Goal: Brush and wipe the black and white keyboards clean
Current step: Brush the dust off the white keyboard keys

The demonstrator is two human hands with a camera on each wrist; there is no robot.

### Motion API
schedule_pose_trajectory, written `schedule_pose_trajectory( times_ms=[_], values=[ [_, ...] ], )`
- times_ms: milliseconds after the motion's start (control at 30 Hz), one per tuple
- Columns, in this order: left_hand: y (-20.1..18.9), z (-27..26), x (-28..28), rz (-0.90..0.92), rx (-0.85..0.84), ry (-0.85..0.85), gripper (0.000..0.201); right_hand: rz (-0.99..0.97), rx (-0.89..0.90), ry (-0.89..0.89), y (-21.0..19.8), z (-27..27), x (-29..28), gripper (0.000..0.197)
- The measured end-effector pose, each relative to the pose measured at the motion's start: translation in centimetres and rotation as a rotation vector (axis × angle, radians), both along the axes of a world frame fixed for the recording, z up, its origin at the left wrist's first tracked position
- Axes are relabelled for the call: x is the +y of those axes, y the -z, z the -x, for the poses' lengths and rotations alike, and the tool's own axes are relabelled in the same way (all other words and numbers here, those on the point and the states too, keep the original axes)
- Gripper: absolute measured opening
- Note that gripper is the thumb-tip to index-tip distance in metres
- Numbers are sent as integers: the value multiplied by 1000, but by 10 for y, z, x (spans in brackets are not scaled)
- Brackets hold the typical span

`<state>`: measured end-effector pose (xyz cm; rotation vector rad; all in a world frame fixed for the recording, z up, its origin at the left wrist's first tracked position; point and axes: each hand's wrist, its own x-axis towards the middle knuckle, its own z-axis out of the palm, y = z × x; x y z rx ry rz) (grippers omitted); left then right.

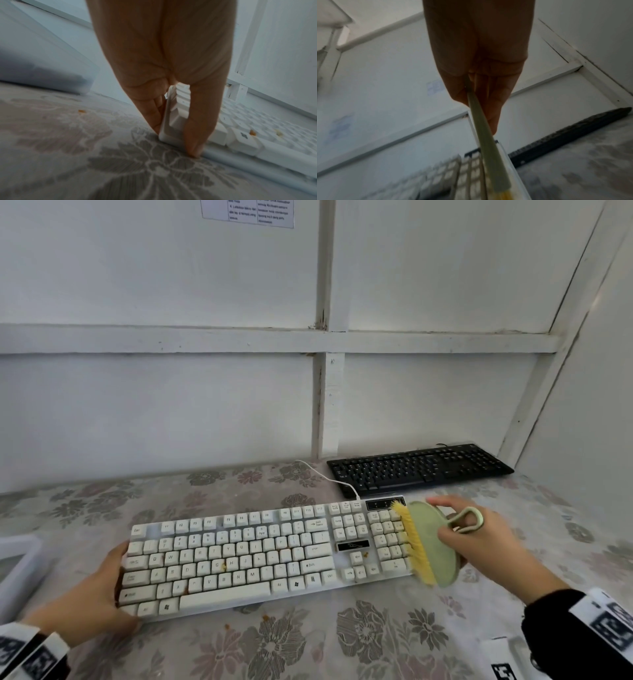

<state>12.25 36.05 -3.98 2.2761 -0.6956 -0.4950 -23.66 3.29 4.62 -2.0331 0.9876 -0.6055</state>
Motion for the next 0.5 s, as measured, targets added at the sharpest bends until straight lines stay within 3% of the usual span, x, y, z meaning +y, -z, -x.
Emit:
schedule_pose_trajectory(
  times_ms=[200,367,500],
  values=[
    [2,-3,1,-21,4,0,115,115,-135,48,-9,-8,-1,44],
    [0,2,-1,-15,-11,-19,110,106,-41,10,12,4,15,45],
    [1,3,-1,-5,-17,-19,107,104,51,-37,4,13,12,44]
  ],
)
